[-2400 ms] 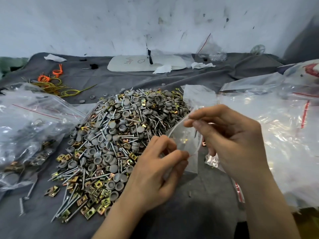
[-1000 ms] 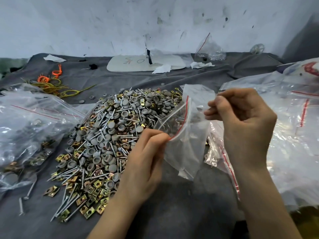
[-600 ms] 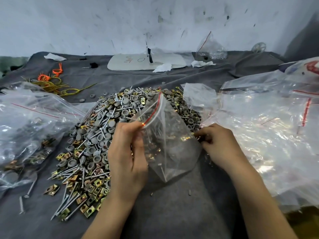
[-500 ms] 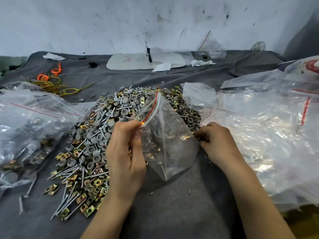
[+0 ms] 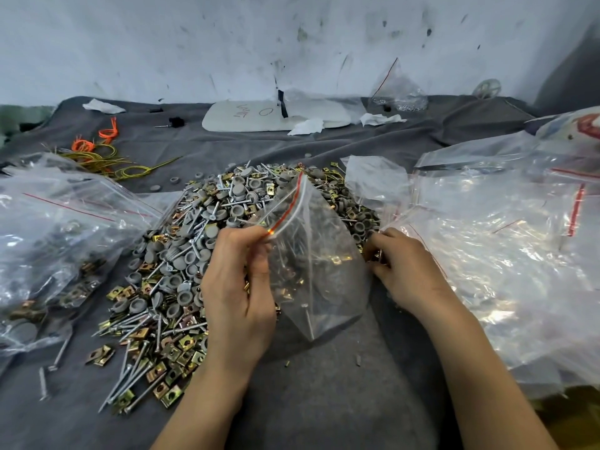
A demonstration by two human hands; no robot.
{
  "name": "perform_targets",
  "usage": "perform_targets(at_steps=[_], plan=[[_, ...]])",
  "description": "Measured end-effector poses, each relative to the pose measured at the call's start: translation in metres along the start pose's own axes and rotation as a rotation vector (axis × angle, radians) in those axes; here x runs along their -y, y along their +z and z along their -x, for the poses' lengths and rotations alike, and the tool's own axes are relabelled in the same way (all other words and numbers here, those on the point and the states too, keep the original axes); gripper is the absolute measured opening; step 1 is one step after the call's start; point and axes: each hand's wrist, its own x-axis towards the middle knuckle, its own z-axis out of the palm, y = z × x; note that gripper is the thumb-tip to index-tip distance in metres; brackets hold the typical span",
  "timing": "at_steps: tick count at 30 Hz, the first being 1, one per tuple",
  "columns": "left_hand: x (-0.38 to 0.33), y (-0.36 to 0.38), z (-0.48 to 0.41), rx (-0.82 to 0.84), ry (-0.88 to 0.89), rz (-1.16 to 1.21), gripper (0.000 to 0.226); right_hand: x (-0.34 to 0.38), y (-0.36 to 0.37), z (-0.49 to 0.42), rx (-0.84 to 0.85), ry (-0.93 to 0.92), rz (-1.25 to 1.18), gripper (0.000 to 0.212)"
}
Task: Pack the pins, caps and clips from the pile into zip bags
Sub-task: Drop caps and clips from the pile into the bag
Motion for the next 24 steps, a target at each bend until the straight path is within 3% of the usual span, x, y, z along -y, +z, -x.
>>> perform_targets(at_steps=[2, 5, 7, 9, 12, 15, 17, 20, 22, 24], plan=[[0.0, -0.001, -0.001, -0.002, -0.004, 0.002, 0.013, 0.002, -0.001, 0.0, -0.098, -0.007, -0.102, 0.013], [-0.003, 0.0, -0.001, 0.04, 0.027, 0.031, 0.012, 0.018, -0.013, 0.007, -0.425, -0.097, -0.385, 0.012], [-0.008, 0.003, 0.002, 0.134, 0.111, 0.031, 0.012, 0.036, -0.032, 0.018, -0.623, -0.204, -0.594, 0.018], [-0.012, 0.007, 0.007, 0.251, 0.187, 0.035, 0.014, 0.054, -0.054, 0.03, -0.716, -0.353, -0.738, 0.02], [-0.014, 0.011, 0.013, 0.325, 0.216, 0.048, 0.016, 0.075, -0.065, 0.041, -0.665, -0.502, -0.624, 0.018], [-0.014, 0.01, 0.014, 0.298, 0.23, 0.057, 0.014, 0.078, -0.058, 0.04, -0.533, -0.513, -0.402, 0.007], [-0.013, 0.01, 0.013, 0.272, 0.228, 0.061, 0.014, 0.074, -0.056, 0.039, -0.5, -0.491, -0.404, 0.01], [-0.013, 0.011, 0.011, 0.204, 0.195, 0.069, 0.013, 0.065, -0.057, 0.036, -0.597, -0.366, -0.705, 0.007], [-0.012, 0.011, 0.008, 0.124, 0.147, 0.07, 0.013, 0.053, -0.052, 0.028, -0.641, -0.209, -0.775, 0.009], [-0.01, 0.009, 0.006, 0.041, 0.084, 0.073, 0.015, 0.037, -0.039, 0.018, -0.434, -0.024, -0.641, 0.013]])
